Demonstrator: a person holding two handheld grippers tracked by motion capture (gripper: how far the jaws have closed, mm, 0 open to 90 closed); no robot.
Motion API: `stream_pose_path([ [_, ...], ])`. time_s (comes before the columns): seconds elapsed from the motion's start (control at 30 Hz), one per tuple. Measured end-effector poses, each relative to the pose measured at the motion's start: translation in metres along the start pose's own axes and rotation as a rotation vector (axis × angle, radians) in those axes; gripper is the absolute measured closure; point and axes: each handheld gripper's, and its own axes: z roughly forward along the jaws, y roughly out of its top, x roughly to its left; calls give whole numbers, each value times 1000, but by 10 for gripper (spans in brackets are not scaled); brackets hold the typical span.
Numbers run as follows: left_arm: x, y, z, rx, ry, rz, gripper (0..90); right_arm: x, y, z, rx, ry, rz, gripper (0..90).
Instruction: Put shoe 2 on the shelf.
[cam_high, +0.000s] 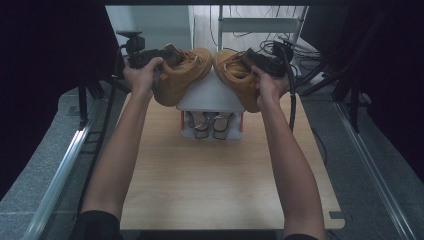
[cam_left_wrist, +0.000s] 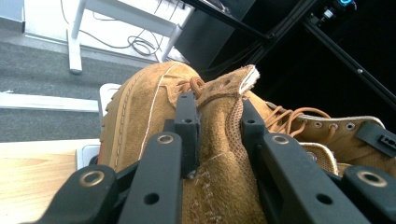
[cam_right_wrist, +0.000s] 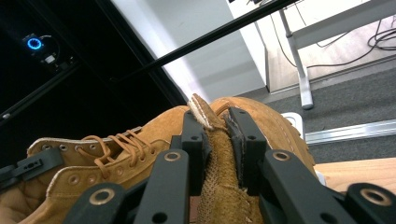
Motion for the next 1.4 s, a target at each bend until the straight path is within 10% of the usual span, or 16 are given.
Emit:
stream_pose_path([
  [0.37,13,-2,22,39,17,-58,734,-5,-8,31,3,-13,65,758],
  [0.77,26,-7,24,82,-49,-45,663,-15,-1,30,44,-36,-78,639],
  [1.4,27,-10,24,57,-65,-46,691,-17,-2,28,43,1,-90,628],
])
